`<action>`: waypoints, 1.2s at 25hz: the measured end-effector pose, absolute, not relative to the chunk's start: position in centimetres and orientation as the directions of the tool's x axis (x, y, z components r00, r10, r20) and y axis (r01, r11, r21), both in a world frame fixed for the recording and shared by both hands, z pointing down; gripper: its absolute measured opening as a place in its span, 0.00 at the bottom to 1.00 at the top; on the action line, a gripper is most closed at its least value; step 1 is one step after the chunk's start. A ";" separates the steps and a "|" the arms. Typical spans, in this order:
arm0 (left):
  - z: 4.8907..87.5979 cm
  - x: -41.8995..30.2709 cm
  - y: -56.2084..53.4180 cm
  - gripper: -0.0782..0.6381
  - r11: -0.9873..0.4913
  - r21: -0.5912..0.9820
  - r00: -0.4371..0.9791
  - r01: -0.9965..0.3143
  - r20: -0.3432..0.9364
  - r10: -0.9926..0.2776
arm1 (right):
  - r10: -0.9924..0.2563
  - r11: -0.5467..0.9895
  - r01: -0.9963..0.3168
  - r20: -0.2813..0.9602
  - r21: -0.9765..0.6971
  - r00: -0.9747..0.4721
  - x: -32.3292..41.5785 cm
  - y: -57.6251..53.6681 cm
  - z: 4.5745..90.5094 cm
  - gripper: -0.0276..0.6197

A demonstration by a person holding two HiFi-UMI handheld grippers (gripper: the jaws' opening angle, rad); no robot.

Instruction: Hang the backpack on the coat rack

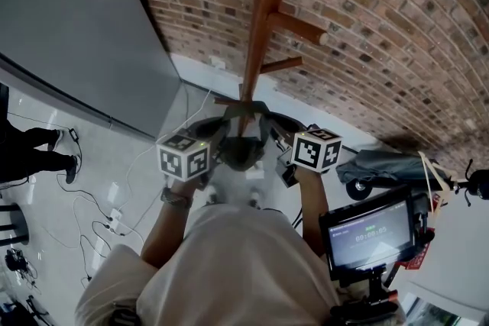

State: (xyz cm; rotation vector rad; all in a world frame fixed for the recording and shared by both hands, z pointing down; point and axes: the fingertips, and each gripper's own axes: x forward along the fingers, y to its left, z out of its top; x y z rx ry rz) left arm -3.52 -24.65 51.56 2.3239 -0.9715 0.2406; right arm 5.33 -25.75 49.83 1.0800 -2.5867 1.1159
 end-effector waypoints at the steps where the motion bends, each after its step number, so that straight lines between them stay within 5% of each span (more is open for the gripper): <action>1: 51.7 -3.5 -24.6 0.12 -0.550 0.462 0.716 -0.696 0.381 -0.585 | -0.564 0.473 -0.661 0.376 -0.583 -0.735 5.3 -25.8 49.9 0.07; 30: 54.8 -2.2 -25.5 0.12 -0.544 0.481 0.726 -0.688 0.428 -0.539 | -0.520 0.456 -0.650 0.411 -0.608 -0.749 3.8 -26.6 52.6 0.09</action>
